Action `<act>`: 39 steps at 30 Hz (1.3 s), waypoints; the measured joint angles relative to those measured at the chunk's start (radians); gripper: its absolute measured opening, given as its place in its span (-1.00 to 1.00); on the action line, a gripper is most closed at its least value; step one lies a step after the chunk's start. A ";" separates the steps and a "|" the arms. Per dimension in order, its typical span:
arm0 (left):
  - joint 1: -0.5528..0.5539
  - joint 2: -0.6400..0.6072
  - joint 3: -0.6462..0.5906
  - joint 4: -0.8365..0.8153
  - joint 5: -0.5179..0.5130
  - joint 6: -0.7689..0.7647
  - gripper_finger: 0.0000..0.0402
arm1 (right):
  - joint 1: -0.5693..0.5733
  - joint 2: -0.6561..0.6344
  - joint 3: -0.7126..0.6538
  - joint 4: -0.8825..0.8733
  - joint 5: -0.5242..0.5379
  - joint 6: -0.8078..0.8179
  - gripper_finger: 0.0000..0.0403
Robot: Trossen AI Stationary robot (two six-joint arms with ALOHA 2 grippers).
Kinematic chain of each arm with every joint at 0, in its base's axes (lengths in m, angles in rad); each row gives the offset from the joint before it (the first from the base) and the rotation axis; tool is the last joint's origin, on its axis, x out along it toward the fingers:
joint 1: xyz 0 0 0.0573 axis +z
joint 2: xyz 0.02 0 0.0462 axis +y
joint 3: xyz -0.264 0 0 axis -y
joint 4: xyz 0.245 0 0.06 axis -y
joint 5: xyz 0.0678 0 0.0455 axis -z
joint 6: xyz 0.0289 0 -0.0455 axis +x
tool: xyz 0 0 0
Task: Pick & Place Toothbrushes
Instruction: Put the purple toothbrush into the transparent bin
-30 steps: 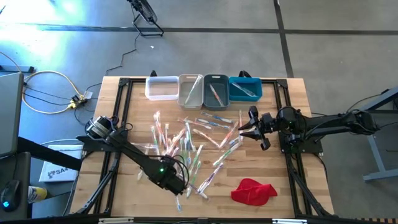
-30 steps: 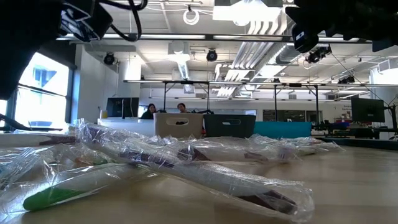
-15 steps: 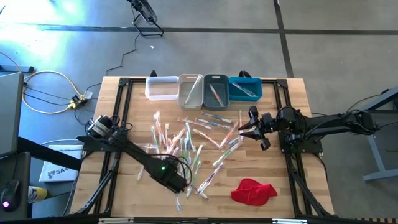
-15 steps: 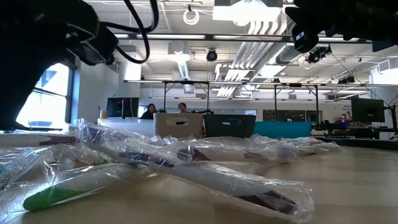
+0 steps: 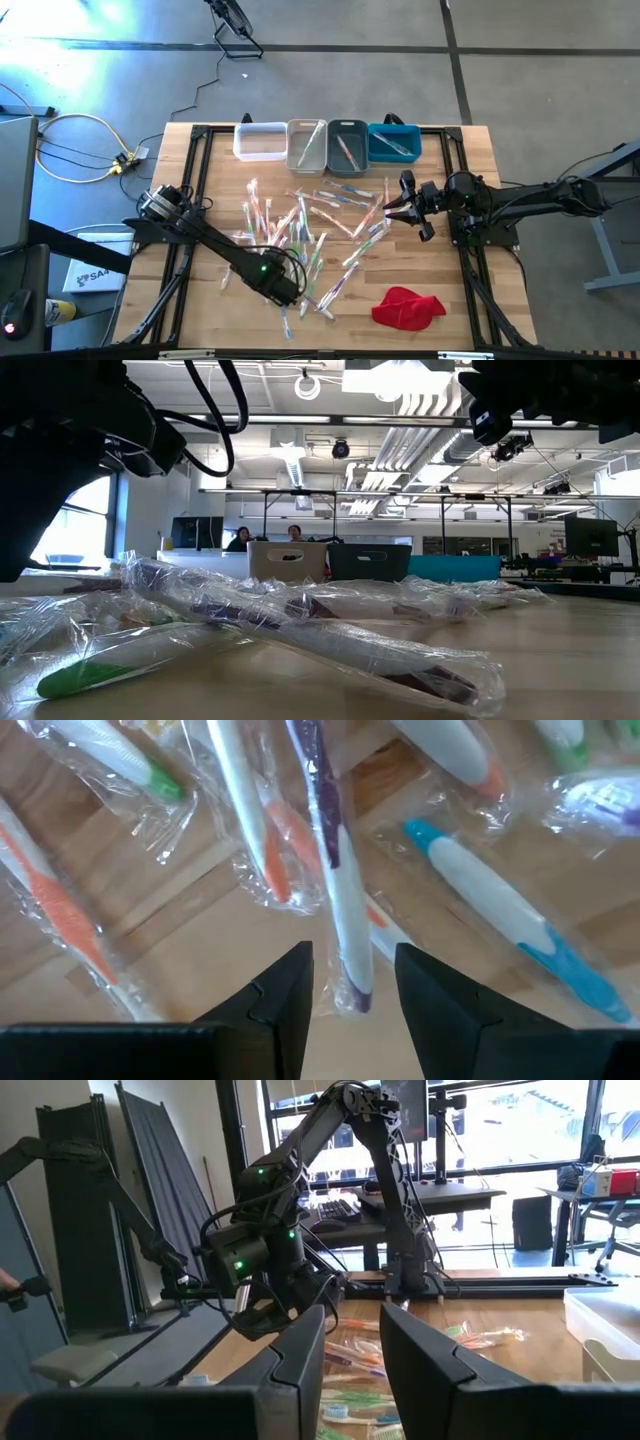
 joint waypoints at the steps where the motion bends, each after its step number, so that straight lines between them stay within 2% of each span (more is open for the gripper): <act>1: 0.000 0.000 0.000 0.000 0.000 0.000 -0.31 | 0.000 0.000 0.000 0.000 0.000 0.000 -0.54; 32: 0.000 0.000 -0.001 0.029 -0.028 0.000 -0.31 | 0.000 0.000 0.000 0.000 0.000 -0.003 -0.54; 39: 0.000 -0.001 -0.082 0.130 0.022 0.005 -0.31 | 0.000 0.000 0.000 -0.001 0.000 -0.003 -0.54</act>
